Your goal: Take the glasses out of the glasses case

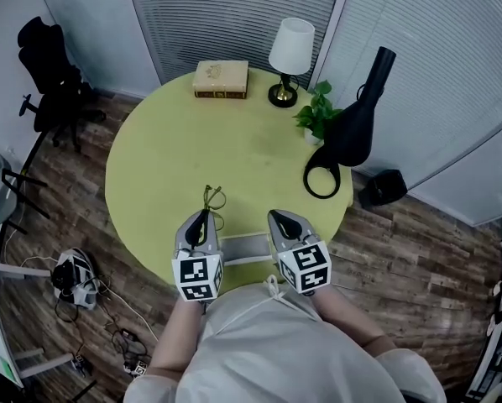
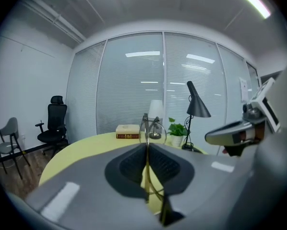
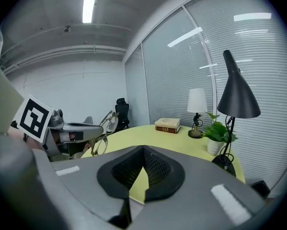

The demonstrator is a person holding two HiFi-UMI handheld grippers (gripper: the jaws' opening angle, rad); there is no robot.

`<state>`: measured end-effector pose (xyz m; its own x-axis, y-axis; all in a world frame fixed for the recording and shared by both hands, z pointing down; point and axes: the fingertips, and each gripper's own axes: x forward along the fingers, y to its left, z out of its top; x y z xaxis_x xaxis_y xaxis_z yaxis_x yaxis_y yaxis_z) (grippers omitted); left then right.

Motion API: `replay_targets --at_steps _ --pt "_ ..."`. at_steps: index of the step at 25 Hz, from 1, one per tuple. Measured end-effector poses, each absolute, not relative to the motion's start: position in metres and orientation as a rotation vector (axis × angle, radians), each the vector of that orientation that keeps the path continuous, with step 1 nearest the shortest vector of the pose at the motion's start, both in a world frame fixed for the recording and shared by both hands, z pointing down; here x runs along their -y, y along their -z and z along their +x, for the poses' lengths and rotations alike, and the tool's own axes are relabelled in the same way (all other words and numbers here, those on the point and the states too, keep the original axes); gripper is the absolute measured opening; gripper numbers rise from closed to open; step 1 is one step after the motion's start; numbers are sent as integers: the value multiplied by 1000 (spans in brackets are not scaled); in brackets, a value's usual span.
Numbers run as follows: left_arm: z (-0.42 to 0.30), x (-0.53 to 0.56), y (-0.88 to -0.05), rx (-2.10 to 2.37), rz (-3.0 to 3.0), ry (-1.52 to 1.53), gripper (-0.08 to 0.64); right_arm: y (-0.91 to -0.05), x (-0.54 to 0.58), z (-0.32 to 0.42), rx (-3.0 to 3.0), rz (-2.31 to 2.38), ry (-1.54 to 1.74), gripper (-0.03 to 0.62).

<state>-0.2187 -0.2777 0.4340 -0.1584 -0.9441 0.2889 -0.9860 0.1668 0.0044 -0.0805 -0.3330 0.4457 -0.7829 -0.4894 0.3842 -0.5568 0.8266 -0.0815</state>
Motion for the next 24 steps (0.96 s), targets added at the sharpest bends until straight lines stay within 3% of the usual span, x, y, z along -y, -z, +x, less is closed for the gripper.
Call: replay_targets --at_steps 24 --pt "-212 274 -441 2152 1911 -283 15 -456 328 -81 2629 804 -311 0"
